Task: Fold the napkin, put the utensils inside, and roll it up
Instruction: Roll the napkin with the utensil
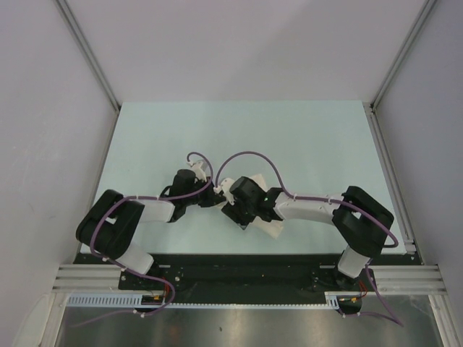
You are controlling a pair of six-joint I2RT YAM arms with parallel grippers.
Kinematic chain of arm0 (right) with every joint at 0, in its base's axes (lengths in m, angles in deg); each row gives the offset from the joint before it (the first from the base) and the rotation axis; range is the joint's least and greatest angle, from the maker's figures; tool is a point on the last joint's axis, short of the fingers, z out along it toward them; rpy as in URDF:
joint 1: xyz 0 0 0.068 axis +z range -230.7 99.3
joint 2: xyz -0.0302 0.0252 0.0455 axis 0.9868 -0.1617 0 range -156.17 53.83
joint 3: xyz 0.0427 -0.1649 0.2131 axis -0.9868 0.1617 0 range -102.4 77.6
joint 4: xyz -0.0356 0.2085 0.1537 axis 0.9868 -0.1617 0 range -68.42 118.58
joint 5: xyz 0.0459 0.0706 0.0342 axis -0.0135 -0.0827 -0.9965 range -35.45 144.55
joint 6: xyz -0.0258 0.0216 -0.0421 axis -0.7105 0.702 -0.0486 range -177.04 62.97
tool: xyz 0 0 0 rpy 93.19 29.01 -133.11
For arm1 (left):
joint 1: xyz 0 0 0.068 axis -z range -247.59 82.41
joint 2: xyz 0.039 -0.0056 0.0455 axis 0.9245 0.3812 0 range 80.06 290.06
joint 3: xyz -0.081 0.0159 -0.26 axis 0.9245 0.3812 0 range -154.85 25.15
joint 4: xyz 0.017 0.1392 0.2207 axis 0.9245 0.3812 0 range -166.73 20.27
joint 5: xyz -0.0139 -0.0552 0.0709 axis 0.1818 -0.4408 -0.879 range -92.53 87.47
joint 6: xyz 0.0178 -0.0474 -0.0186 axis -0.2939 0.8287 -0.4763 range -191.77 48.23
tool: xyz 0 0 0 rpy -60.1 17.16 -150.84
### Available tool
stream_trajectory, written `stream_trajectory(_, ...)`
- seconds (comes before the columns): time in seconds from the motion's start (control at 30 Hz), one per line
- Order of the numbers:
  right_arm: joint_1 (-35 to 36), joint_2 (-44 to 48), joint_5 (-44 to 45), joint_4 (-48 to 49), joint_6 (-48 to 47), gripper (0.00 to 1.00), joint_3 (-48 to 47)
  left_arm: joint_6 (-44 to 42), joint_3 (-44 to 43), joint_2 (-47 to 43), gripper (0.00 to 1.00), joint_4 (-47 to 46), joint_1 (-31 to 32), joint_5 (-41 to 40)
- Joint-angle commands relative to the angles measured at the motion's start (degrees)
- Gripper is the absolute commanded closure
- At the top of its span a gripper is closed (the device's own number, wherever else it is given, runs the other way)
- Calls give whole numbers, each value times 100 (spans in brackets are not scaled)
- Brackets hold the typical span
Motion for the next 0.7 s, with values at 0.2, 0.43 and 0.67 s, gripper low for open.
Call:
stream_trajectory(0.2,-201,-555,387,22,-97,36,-86,-132,-127,-464,62,296,-117,-385)
stream_trajectory(0.43,-412,-766,115,-57,-159,37,-191,-272,4,-841,54,377,-319,-500)
stream_trajectory(0.67,-851,-863,-1527,-329,-27,58,-385,-449,487,-1298,41,-229,-328,-290)
